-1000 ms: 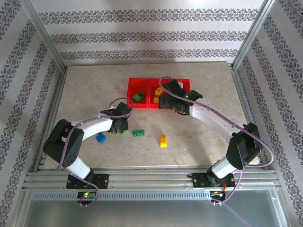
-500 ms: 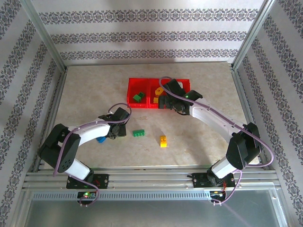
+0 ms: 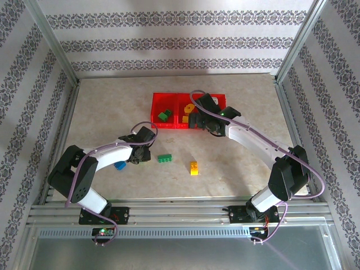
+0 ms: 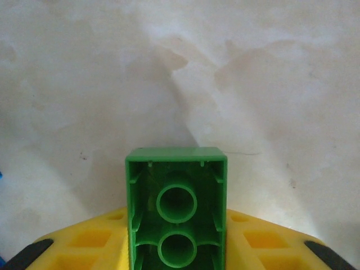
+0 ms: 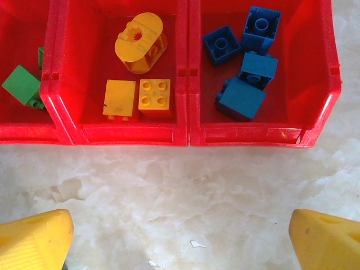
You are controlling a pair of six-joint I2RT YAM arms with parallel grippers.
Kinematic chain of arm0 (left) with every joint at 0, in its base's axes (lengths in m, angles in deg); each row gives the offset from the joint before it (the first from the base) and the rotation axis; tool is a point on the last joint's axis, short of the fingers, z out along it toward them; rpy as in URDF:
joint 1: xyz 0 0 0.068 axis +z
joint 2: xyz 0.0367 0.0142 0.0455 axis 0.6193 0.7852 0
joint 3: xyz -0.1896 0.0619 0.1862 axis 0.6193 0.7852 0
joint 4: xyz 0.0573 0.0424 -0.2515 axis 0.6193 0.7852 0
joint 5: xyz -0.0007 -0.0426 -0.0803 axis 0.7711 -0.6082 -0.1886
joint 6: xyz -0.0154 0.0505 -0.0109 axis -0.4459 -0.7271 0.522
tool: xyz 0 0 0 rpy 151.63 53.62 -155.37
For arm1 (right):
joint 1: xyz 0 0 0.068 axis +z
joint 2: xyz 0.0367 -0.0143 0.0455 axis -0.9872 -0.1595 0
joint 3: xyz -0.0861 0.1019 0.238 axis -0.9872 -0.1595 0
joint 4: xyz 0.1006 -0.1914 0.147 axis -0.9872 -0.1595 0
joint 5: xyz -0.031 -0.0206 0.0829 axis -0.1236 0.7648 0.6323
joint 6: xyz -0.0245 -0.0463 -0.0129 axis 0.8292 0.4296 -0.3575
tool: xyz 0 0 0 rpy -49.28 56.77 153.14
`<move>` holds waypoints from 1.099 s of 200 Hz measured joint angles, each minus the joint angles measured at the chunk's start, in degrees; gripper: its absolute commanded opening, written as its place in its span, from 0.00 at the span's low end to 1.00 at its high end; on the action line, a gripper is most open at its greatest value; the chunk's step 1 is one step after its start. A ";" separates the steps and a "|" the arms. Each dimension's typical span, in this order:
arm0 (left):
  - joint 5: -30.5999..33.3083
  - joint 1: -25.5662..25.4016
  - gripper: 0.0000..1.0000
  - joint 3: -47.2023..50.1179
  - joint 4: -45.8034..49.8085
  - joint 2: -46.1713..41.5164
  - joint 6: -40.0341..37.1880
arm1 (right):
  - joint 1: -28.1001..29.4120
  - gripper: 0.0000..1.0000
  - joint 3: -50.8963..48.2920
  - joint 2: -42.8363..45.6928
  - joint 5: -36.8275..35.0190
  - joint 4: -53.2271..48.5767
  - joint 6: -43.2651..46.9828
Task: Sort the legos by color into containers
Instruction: Pick up the lego from the center of the table, then place the lego in the container.
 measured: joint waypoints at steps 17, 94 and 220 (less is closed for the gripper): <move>0.02 0.00 0.32 -0.11 0.04 0.00 -0.39 | -0.02 0.98 -0.17 0.04 0.00 0.00 -0.44; 0.87 0.02 0.28 -5.22 -1.27 0.00 -3.93 | -0.39 0.98 -2.05 0.63 -0.02 0.00 -2.43; 1.38 1.29 0.28 -36.76 -2.43 18.99 -12.66 | -0.39 0.98 -6.54 6.10 -0.02 0.00 -4.66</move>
